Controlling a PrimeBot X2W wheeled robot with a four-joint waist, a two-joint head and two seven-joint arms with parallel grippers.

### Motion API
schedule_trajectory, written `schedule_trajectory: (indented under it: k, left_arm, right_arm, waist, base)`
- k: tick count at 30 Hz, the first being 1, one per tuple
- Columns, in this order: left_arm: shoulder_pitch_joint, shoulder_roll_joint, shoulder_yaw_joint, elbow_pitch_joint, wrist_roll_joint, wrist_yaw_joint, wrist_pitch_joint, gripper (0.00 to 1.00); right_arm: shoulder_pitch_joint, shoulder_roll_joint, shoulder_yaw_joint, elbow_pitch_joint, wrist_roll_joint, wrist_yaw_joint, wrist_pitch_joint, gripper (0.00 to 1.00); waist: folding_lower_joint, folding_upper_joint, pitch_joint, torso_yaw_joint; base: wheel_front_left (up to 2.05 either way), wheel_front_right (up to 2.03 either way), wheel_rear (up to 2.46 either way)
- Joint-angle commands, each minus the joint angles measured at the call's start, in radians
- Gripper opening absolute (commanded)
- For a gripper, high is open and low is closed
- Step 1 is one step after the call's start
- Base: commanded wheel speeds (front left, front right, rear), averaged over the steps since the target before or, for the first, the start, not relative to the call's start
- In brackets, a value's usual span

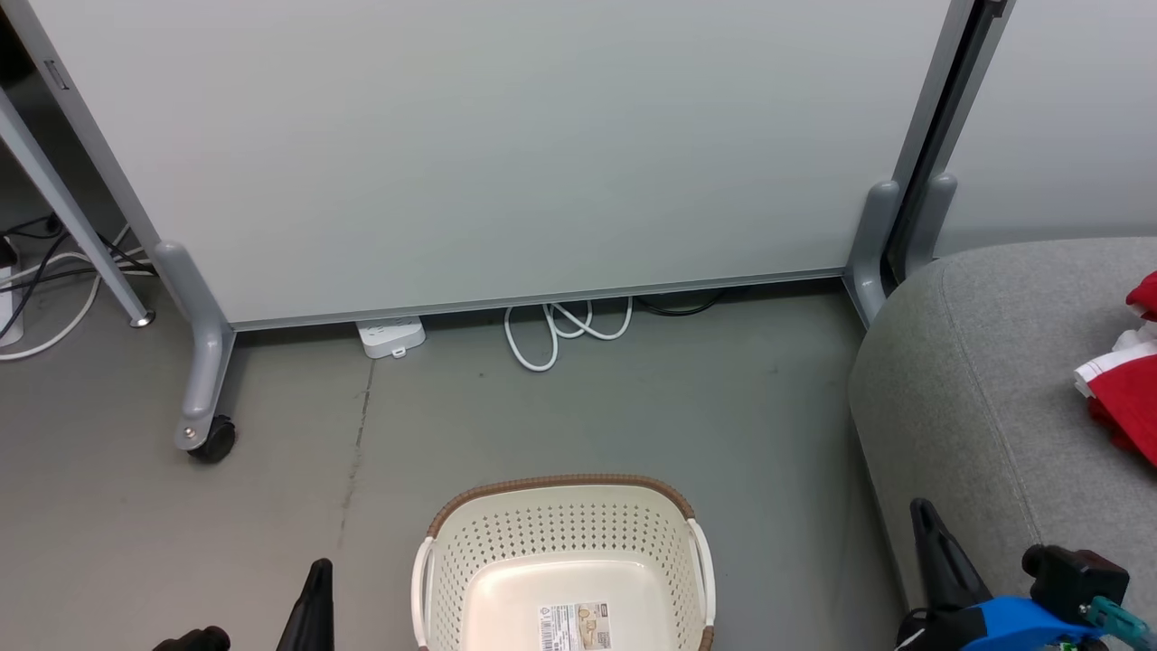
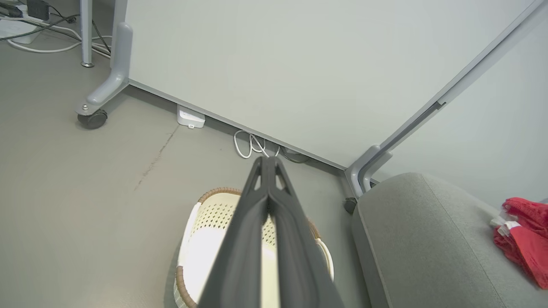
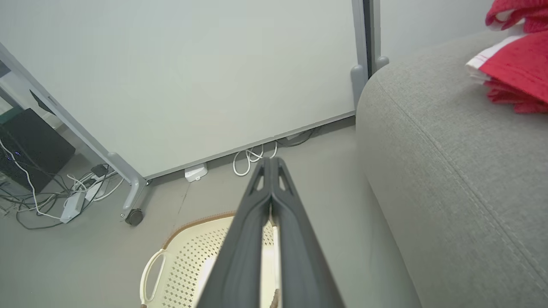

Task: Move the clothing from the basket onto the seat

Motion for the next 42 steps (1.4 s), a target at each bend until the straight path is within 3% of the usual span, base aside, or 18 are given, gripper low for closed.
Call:
schedule_trajectory:
  k: [1, 21, 42]
  left_arm:
    - [-0.031, 0.009, 0.009, -0.022, -0.041, -0.001, 0.009, 0.00]
    - [-0.057, 0.016, 0.049, -0.052, -0.321, -0.002, 0.080, 0.00]
    - [-0.079, 0.018, 0.084, -0.076, -0.546, -0.003, 0.141, 0.00]
  right_arm:
    - [-0.031, 0.000, -0.005, -0.013, 0.051, 0.000, 0.005, 0.00]
    - [-0.063, 0.000, -0.020, -0.007, 0.394, -0.001, 0.050, 0.00]
    - [-0.086, 0.001, -0.034, -0.001, 0.673, -0.001, 0.086, 0.00]
  waist:
    - [0.0000, 0.0000, 0.000, -0.001]
    - [0.0000, 0.0000, 0.002, -0.012]
    - [0.0000, 0.0000, 0.003, -0.023]
  base:
    - [0.00, 0.00, 0.00]
    - [0.00, 0.00, 0.00]
    - [0.00, 0.00, 0.00]
